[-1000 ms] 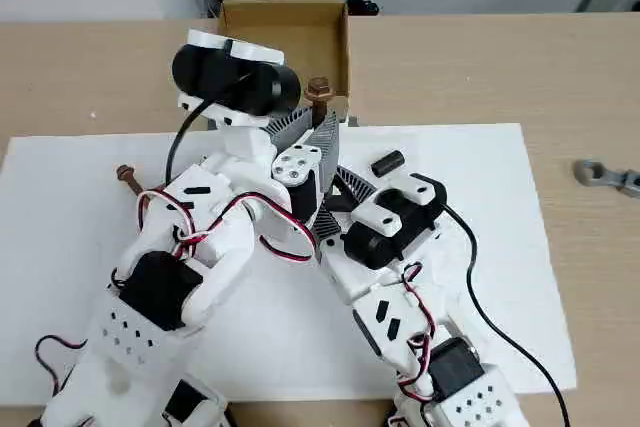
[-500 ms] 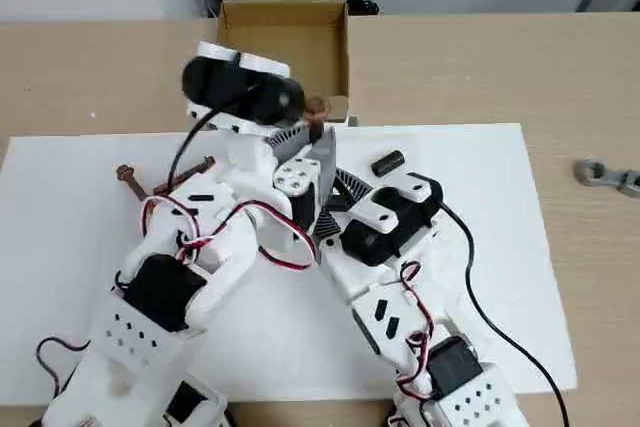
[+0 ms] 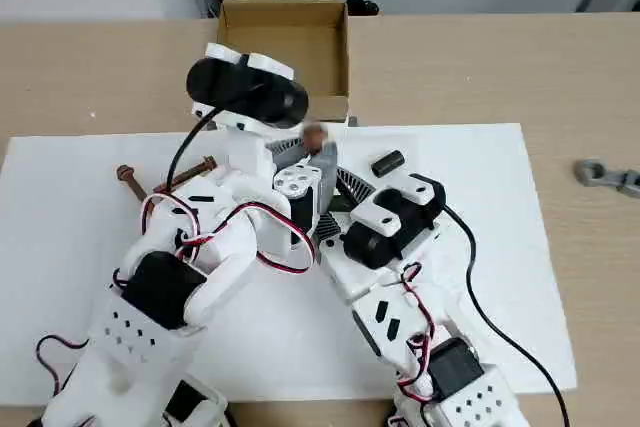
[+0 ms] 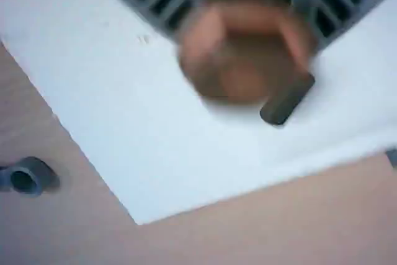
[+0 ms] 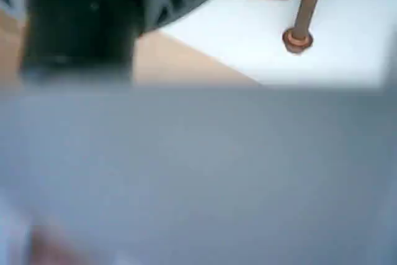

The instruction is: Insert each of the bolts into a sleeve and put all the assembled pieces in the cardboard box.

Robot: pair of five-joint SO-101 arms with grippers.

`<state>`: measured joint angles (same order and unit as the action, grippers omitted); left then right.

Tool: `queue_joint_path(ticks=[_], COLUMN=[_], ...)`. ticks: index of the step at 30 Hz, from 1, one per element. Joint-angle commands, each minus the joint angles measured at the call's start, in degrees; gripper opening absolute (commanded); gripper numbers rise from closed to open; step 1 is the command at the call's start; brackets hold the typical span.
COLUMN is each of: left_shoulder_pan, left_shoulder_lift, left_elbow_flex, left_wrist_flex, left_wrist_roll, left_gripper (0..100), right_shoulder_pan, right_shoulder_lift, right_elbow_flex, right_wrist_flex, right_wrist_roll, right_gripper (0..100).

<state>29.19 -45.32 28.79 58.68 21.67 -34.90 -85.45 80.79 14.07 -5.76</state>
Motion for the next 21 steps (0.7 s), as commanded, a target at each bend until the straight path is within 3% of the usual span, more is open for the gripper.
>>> queue_joint_path(ticks=[1,9,13,21], left_shoulder_pan=[0.18,-0.62,-6.07,-19.87], left_shoulder_lift=[-0.26,-0.53,-0.79,-0.88], left_elbow_flex=[-5.85,-10.68,-14.37,-18.95], left_wrist_flex=[4.22,10.99,11.87,17.41], left_wrist_roll=[1.67,0.53,-8.0,-19.96], left_gripper=[16,18,18,0], right_shoulder_pan=[-0.13,-0.04,1.1,6.73], right_shoulder_lift=[-0.92,2.51,11.12,37.14], right_elbow_flex=[-2.81,-8.0,-15.91,-37.01], right_wrist_flex=[-1.71,1.45,2.51,2.77], right_wrist_roll=[-0.35,-0.44,-0.35,-0.53], right_gripper=[0.6,0.3,0.3,0.2])
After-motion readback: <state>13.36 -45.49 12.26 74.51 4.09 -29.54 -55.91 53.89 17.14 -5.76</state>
